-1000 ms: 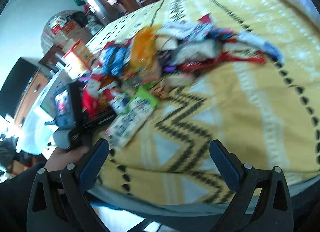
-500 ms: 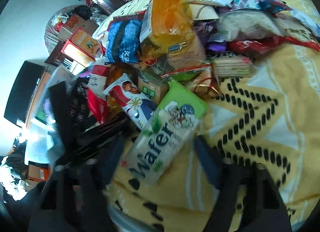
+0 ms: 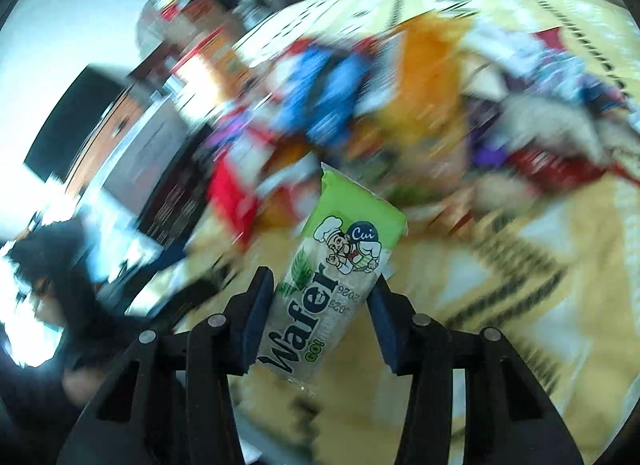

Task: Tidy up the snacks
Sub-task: 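Grasp the Wafer bar with the right tool while the left tool grasps a white-blue packet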

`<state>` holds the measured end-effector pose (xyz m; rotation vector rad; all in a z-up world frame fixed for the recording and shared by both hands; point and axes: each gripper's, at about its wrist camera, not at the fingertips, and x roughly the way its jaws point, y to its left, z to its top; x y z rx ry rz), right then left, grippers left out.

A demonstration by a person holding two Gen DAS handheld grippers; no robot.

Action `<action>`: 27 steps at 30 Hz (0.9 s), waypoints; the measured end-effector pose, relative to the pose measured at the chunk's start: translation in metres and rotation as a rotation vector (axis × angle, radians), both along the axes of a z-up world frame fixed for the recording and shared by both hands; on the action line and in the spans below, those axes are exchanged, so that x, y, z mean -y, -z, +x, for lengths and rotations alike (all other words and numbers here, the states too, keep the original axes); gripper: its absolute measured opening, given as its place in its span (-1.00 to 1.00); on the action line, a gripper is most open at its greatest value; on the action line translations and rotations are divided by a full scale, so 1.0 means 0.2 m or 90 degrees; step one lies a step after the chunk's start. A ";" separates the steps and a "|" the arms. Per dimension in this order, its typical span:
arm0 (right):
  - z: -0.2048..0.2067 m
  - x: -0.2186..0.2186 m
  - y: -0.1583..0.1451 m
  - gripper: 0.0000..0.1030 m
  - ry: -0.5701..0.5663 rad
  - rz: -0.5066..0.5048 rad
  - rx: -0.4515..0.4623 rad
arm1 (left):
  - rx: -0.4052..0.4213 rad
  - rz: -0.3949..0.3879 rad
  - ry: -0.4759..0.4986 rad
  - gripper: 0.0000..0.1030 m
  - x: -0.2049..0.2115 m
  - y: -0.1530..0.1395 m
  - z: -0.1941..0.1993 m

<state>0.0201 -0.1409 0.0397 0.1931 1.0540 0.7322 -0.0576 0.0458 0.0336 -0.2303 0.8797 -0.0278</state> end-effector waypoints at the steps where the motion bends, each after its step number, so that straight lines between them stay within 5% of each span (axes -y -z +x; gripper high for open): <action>1: 0.03 -0.01 0.01 -0.01 0.003 0.001 -0.001 | 0.003 -0.001 0.003 0.98 0.01 -0.01 -0.03; 5: 0.09 -0.15 0.16 -0.12 -0.070 0.061 -0.114 | 0.003 -0.016 0.007 0.98 0.00 -0.01 -0.07; 8: -0.01 -0.07 0.07 -0.18 -0.079 0.119 -0.108 | 0.011 -0.041 0.027 0.98 0.03 -0.01 -0.02; 15: -0.09 0.20 -0.01 -0.21 0.018 -0.071 0.009 | 0.026 -0.021 0.082 0.92 0.24 0.02 0.13; 23: -0.21 0.19 -0.07 -0.18 -0.062 -0.095 0.085 | -0.014 -0.057 0.151 0.37 0.30 0.07 0.21; 24: -0.21 0.16 -0.07 -0.18 -0.070 -0.095 0.089 | -0.017 -0.062 0.156 0.25 0.30 0.08 0.22; 26: -0.22 0.13 -0.08 -0.18 -0.084 -0.100 0.095 | -0.023 -0.050 0.148 -0.37 0.29 0.08 0.22; 27: -0.23 0.10 -0.08 -0.18 -0.089 -0.103 0.098 | -0.029 -0.040 0.142 -0.43 0.29 0.08 0.22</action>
